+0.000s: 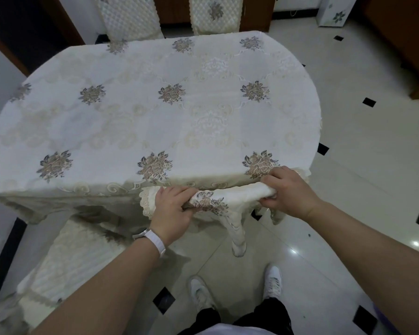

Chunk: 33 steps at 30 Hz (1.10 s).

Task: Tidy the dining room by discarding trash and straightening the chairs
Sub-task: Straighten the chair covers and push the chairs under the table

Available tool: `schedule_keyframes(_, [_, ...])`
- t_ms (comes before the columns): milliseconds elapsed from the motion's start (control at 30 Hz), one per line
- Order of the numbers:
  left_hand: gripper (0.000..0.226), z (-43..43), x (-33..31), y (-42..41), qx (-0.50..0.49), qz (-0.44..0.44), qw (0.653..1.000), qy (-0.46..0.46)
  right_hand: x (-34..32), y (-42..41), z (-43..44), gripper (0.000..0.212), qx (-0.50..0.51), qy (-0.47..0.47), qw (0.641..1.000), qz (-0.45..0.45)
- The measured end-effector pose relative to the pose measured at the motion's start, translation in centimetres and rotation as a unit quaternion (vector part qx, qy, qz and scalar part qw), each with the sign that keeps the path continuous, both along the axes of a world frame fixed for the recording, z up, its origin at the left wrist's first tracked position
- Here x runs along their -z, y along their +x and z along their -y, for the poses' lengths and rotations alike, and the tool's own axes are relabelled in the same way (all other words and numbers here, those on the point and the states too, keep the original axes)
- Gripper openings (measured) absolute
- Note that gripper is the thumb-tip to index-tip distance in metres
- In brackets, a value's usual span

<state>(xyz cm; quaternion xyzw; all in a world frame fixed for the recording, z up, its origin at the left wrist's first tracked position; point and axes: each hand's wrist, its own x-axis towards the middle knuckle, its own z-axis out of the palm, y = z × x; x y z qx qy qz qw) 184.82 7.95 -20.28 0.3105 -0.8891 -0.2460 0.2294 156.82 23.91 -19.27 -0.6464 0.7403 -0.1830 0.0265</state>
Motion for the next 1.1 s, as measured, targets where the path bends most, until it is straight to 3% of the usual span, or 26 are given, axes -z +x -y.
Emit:
schedule_keyframes(533, [0.043,4.4,-0.6,0.7,0.043,0.043,0.998,0.004,0.2,1.8,2.1,0.041,0.019,-0.044,0.999,-0.01])
schedule_keyframes(900, [0.04,4.3,0.4,1.1,0.041,0.028,0.999,-0.004,0.2,2.1,2.0,0.043,0.033,0.008,0.999,-0.025])
schedule_keyframes(1100, [0.043,3.7,-0.4,2.2,0.033,0.051,0.998,-0.012,-1.2,3.0,2.6,0.043,-0.043,0.02,0.999,-0.011])
